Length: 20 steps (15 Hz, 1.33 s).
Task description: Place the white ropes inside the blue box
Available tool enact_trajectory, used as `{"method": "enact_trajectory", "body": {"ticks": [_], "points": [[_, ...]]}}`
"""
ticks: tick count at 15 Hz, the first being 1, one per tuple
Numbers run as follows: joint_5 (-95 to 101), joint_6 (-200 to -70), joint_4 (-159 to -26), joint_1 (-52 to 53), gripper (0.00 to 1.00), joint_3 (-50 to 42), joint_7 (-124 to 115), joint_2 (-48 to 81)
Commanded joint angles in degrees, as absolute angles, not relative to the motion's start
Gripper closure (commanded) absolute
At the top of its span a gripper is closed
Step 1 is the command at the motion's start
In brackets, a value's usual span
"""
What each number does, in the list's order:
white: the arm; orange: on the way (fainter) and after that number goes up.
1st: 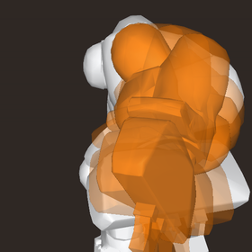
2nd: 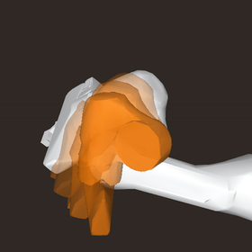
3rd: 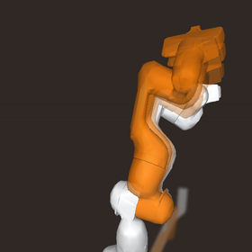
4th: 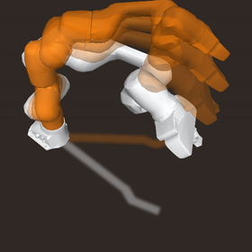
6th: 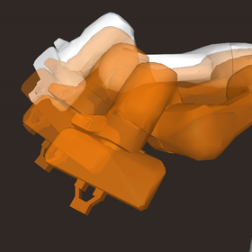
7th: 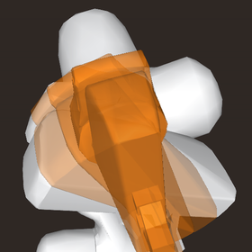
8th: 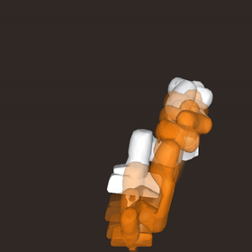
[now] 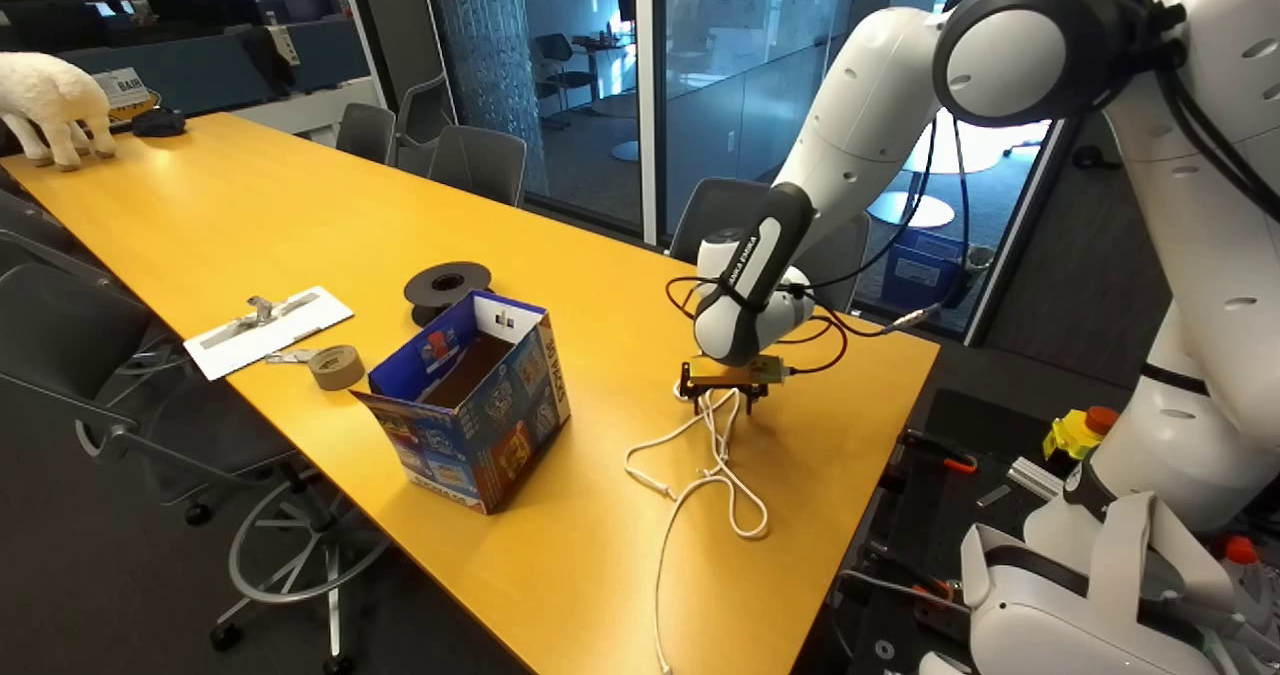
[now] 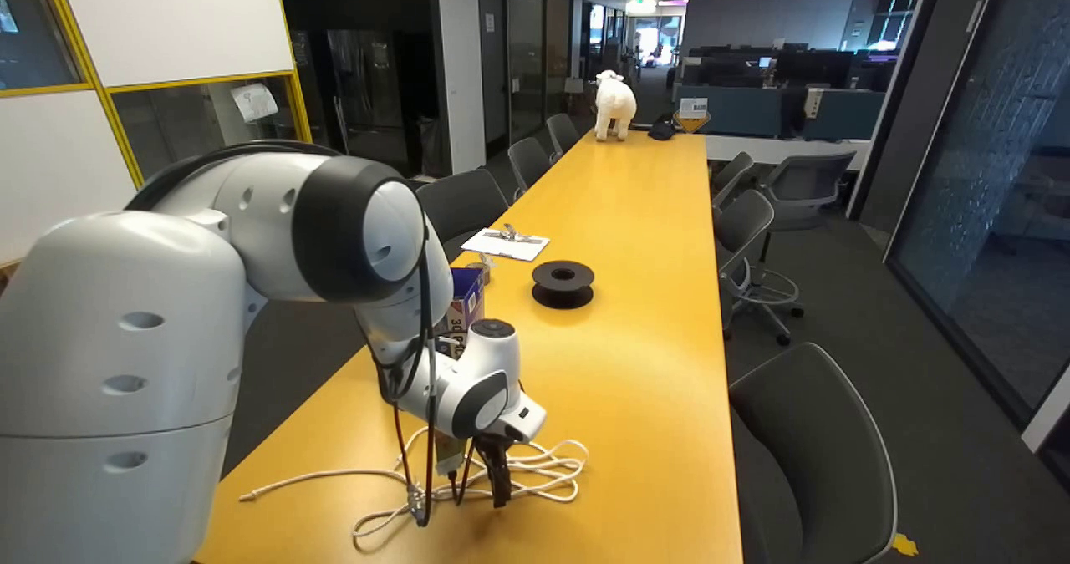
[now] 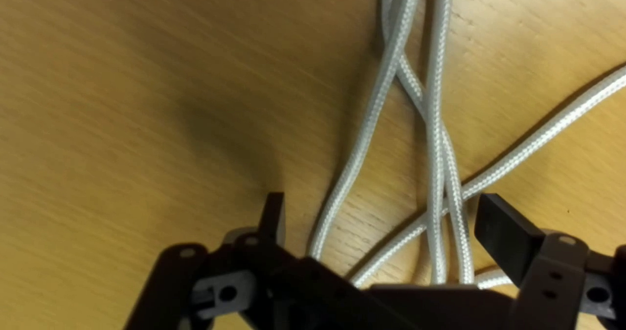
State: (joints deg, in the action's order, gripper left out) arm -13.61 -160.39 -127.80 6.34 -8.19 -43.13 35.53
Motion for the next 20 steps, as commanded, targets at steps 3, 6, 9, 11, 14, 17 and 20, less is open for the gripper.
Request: {"method": "enact_trajectory", "body": {"ticks": [3,6,9,11,14,17,20], "points": [[-12.21,-162.11,-127.48,7.15,0.42,-9.68,-42.26,36.06],[-12.29,-162.29,-127.15,6.92,0.65,-9.52,-41.69,36.00],[-12.24,-162.26,-126.84,6.86,0.86,-9.49,-41.09,35.91],[-12.22,-162.47,-126.77,6.78,0.97,-9.58,-40.63,35.78],[-12.60,-163.31,-126.53,5.33,0.97,-9.00,-38.32,34.85],[-13.24,-164.93,-125.43,3.61,0.96,-7.98,-34.70,33.88],[-13.85,-167.15,-123.75,1.63,0.96,-6.07,-29.39,32.32]]}}
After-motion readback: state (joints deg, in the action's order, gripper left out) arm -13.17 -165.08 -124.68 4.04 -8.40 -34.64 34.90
